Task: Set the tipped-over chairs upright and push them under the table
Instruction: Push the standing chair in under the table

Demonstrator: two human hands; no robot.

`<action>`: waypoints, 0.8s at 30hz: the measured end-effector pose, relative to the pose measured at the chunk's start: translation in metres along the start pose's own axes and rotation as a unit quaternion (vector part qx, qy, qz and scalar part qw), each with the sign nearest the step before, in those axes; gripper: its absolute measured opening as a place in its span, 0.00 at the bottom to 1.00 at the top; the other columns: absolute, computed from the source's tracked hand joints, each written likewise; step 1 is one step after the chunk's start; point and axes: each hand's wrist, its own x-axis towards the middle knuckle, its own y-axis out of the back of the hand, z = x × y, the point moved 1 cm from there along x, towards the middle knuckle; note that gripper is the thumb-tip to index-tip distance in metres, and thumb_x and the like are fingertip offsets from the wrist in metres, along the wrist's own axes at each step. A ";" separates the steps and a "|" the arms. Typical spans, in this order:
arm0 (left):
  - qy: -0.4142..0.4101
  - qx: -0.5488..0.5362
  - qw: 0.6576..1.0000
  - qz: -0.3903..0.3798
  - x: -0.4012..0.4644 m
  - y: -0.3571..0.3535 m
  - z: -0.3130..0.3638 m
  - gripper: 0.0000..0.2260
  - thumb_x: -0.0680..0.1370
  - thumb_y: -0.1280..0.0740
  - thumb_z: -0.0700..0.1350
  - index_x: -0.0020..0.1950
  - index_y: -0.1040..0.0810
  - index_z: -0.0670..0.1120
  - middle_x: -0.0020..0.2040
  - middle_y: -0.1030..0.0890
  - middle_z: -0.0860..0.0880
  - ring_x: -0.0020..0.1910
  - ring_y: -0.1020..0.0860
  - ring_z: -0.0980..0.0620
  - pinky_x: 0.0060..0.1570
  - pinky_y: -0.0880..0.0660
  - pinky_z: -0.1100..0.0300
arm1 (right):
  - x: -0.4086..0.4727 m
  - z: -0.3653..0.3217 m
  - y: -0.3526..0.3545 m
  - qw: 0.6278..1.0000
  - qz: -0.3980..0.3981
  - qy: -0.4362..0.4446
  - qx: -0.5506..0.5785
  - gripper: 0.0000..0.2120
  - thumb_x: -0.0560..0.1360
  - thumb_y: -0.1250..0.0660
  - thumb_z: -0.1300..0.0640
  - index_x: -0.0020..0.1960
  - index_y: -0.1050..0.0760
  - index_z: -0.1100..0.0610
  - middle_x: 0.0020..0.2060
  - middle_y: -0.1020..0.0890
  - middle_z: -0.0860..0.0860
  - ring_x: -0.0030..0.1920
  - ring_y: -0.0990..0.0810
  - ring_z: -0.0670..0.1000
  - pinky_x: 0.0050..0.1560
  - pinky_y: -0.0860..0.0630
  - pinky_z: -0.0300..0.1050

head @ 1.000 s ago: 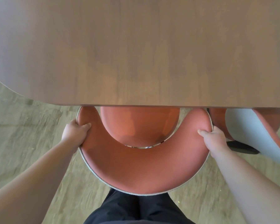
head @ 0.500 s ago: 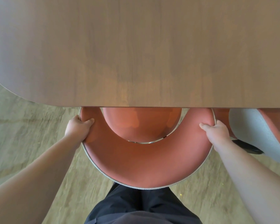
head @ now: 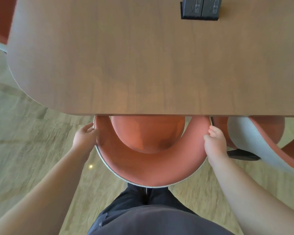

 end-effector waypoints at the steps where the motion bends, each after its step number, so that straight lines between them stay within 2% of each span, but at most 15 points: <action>1: 0.001 -0.034 0.999 -0.011 -0.005 0.008 0.006 0.19 0.80 0.32 0.40 0.72 0.23 0.47 0.59 0.17 0.50 0.54 0.17 0.48 0.52 0.18 0.48 | -0.011 -0.007 -0.001 1.000 -0.005 0.012 0.002 0.24 0.77 0.43 0.66 0.70 0.26 0.53 0.66 0.19 0.50 0.59 0.19 0.51 0.62 0.24 0.49; 2: -0.001 -0.068 0.998 -0.019 -0.011 0.016 0.012 0.14 0.81 0.32 0.40 0.67 0.21 0.46 0.58 0.16 0.47 0.55 0.16 0.47 0.50 0.18 0.49 | -0.023 -0.016 -0.003 1.000 -0.012 0.022 0.010 0.21 0.76 0.44 0.67 0.63 0.23 0.52 0.57 0.15 0.48 0.54 0.17 0.50 0.60 0.21 0.51; 4: -0.021 -0.092 0.995 -0.018 -0.024 0.036 0.024 0.08 0.81 0.32 0.38 0.59 0.19 0.45 0.55 0.14 0.44 0.54 0.15 0.46 0.48 0.18 0.50 | -0.048 -0.035 -0.009 0.998 -0.027 0.046 0.030 0.20 0.73 0.46 0.67 0.52 0.22 0.50 0.38 0.13 0.47 0.41 0.15 0.48 0.49 0.18 0.47; 6: -0.053 -0.087 0.995 -0.001 -0.039 0.057 0.031 0.08 0.81 0.36 0.36 0.56 0.18 0.43 0.48 0.13 0.44 0.48 0.14 0.47 0.49 0.17 0.50 | -0.075 -0.054 -0.018 0.994 -0.054 0.081 0.044 0.21 0.72 0.47 0.69 0.50 0.22 0.50 0.31 0.15 0.46 0.36 0.17 0.49 0.40 0.20 0.40; 8: -0.082 -0.089 0.993 0.007 -0.056 0.077 0.032 0.11 0.81 0.39 0.34 0.53 0.18 0.42 0.40 0.14 0.46 0.41 0.14 0.47 0.48 0.17 0.48 | -0.100 -0.068 -0.029 0.987 -0.100 0.112 0.052 0.20 0.73 0.46 0.71 0.51 0.22 0.52 0.31 0.16 0.46 0.35 0.18 0.48 0.41 0.19 0.43; 11: -0.115 -0.104 0.988 0.015 -0.079 0.102 0.022 0.11 0.80 0.39 0.33 0.51 0.18 0.43 0.34 0.16 0.49 0.36 0.15 0.49 0.47 0.18 0.47 | -0.133 -0.087 -0.046 0.974 -0.158 0.153 0.054 0.19 0.75 0.46 0.72 0.51 0.22 0.54 0.31 0.16 0.46 0.34 0.18 0.45 0.43 0.18 0.45; 14: -0.136 -0.128 0.982 0.027 -0.094 0.118 0.014 0.12 0.81 0.40 0.33 0.52 0.18 0.43 0.35 0.14 0.50 0.37 0.14 0.49 0.46 0.18 0.47 | -0.157 -0.102 -0.061 0.962 -0.186 0.187 0.065 0.18 0.76 0.46 0.73 0.51 0.22 0.56 0.30 0.17 0.44 0.32 0.19 0.43 0.37 0.21 0.39; 17: -0.156 -0.131 0.979 0.021 -0.105 0.121 0.022 0.12 0.81 0.40 0.33 0.53 0.18 0.43 0.37 0.13 0.50 0.39 0.14 0.49 0.47 0.18 0.48 | -0.169 -0.108 -0.066 0.954 -0.205 0.206 0.072 0.18 0.76 0.46 0.73 0.51 0.23 0.56 0.30 0.17 0.44 0.32 0.20 0.43 0.35 0.22 0.37; 21: -0.185 -0.147 0.971 0.028 -0.119 0.114 0.044 0.12 0.81 0.40 0.33 0.52 0.18 0.43 0.37 0.13 0.51 0.39 0.14 0.50 0.44 0.18 0.53 | -0.166 -0.109 -0.055 0.953 -0.202 0.215 0.070 0.18 0.77 0.45 0.72 0.51 0.22 0.55 0.31 0.16 0.45 0.33 0.19 0.44 0.38 0.21 0.40; 24: -0.207 -0.148 0.967 0.010 -0.131 0.094 0.064 0.13 0.81 0.41 0.32 0.51 0.18 0.43 0.36 0.14 0.51 0.38 0.14 0.51 0.46 0.18 0.51 | -0.154 -0.108 -0.033 0.957 -0.175 0.216 0.077 0.19 0.76 0.45 0.71 0.51 0.21 0.54 0.33 0.16 0.47 0.35 0.18 0.47 0.40 0.21 0.44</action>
